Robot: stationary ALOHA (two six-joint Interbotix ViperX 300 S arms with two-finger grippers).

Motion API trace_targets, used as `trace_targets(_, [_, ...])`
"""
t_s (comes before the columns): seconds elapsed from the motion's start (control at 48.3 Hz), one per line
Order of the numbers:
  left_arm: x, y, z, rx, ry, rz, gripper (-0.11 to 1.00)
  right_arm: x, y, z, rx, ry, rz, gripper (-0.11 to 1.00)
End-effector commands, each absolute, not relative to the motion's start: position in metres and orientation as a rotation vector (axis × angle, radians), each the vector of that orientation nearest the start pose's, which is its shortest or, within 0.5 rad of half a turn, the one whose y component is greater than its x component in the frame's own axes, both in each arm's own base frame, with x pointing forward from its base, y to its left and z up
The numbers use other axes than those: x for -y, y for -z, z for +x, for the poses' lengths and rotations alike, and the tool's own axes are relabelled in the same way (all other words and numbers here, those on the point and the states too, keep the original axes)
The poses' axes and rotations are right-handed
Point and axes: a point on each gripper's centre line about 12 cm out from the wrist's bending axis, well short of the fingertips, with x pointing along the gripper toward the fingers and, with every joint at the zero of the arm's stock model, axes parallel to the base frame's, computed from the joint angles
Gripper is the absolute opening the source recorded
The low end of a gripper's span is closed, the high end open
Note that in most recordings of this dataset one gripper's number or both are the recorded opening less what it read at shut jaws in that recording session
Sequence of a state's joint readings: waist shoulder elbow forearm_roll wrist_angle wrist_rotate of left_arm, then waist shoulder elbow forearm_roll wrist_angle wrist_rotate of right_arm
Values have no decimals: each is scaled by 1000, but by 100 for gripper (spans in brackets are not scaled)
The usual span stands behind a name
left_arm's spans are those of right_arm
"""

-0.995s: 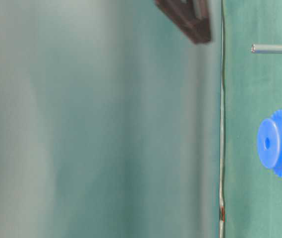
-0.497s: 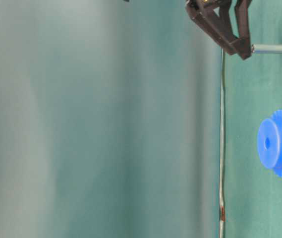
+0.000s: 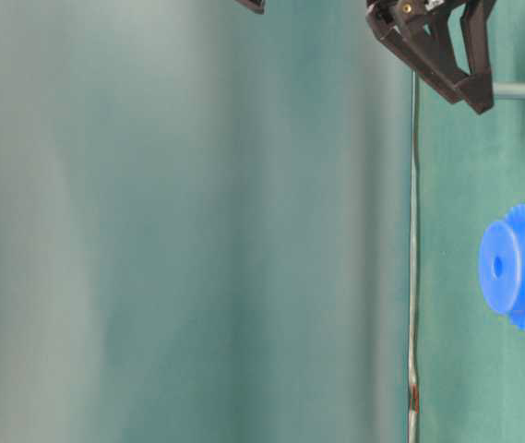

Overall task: Insert the shaft placed at a random location into the center hole of the medium gear at another random location.
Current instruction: 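Lower the right gripper over the silver shaft and close on it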

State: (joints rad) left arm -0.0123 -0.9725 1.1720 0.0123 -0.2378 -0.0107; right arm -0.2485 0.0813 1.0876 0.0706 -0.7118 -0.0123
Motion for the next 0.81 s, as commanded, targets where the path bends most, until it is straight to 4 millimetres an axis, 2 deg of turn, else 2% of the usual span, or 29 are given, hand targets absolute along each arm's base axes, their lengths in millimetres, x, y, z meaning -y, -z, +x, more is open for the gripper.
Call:
trace_targets(0.0, [3, -298, 200, 55, 15, 2, 0, 84, -99, 302, -417, 308, 91, 81])
trace_targets(0.104, [3, -297, 200, 51, 17, 2, 0, 83, -98, 302, -423, 305, 91, 80])
trace_targets(0.228, [3, -297, 200, 51, 15, 2, 0, 82, -98, 302, -423, 302, 90, 71])
trace_targets(0.311, [3, -297, 200, 51, 15, 2, 0, 81, -98, 302, -424, 294, 87, 57])
trace_targets(0.477, [3, -296, 200, 48, 15, 2, 0, 77, -96, 303, -445, 276, 79, 14])
trace_targets(0.787, [3, -297, 199, 48, 14, 3, 0, 75, -95, 303, -450, 268, 77, 13])
